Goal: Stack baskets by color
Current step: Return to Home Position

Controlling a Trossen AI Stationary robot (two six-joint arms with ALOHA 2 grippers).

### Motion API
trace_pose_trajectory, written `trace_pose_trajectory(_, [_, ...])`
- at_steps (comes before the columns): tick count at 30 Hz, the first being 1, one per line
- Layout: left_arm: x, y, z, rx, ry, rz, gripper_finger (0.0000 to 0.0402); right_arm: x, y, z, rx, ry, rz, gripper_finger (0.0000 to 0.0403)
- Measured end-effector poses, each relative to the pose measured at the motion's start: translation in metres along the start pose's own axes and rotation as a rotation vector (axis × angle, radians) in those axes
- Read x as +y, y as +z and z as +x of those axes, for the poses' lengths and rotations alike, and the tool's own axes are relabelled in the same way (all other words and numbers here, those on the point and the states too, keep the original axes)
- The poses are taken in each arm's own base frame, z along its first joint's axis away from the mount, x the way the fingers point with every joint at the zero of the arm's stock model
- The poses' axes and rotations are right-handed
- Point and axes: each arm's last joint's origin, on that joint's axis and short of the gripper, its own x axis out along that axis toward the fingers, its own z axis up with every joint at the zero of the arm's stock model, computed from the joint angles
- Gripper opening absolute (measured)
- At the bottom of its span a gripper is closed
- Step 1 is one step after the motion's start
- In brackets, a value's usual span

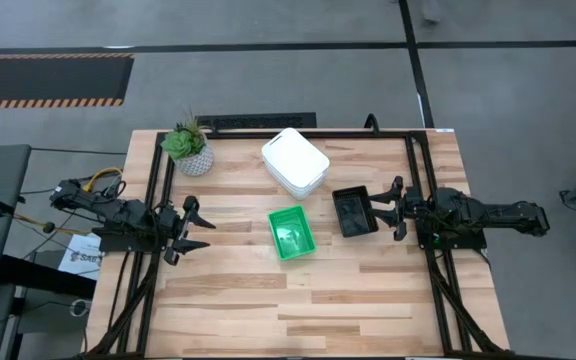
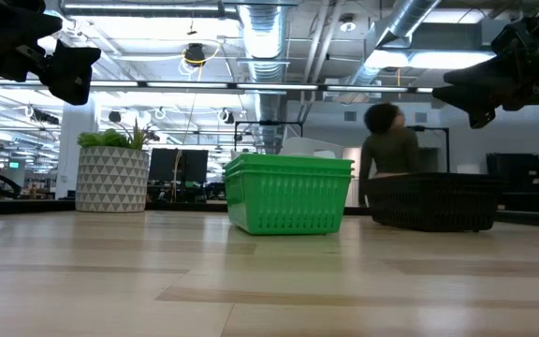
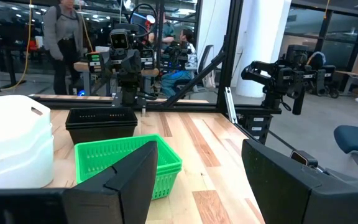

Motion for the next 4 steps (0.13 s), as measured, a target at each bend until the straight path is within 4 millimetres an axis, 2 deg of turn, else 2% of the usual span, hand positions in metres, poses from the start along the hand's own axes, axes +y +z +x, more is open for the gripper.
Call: trace_pose_trajectory(4, [0.0000,0.0000,0.0000,0.000,0.000,0.000,0.0224,0.0000,0.0001,0.0000,-0.001,0.000,0.000,0.0207])
